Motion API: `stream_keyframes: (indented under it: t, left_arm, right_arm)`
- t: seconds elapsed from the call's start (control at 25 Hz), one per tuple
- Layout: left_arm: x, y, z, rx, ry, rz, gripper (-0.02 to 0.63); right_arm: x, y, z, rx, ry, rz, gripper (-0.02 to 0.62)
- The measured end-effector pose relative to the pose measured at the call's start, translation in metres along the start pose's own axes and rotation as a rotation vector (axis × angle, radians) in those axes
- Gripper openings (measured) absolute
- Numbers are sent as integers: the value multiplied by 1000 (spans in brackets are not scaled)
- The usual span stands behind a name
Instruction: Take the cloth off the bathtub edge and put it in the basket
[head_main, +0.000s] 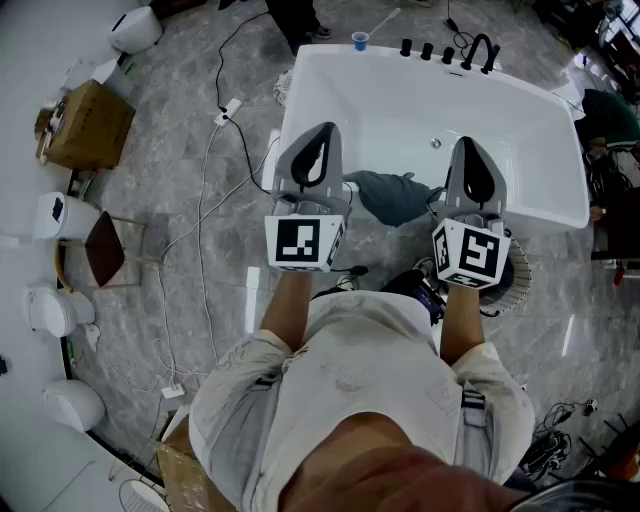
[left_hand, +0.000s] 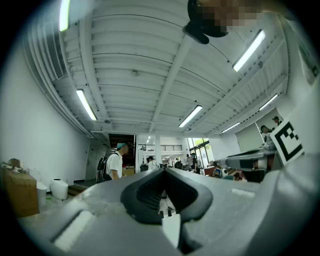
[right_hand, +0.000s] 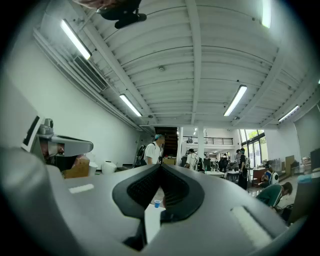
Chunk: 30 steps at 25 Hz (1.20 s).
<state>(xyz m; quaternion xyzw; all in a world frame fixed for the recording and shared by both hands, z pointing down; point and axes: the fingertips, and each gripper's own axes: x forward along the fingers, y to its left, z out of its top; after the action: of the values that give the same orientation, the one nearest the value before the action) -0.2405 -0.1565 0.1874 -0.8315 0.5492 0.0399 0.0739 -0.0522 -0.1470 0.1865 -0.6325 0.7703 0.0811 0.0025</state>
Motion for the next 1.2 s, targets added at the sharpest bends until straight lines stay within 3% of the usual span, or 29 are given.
stream_keyframes:
  t: [0.64,1.2]
  left_arm:
    - [5,-8,-14,-10,8,-21,0]
    - [0,-29,-62,-41,78,-18,0]
  right_arm:
    - [2,-13,-14,26,12,-21,2]
    - [-7,-16,-75,81,108,-10,2]
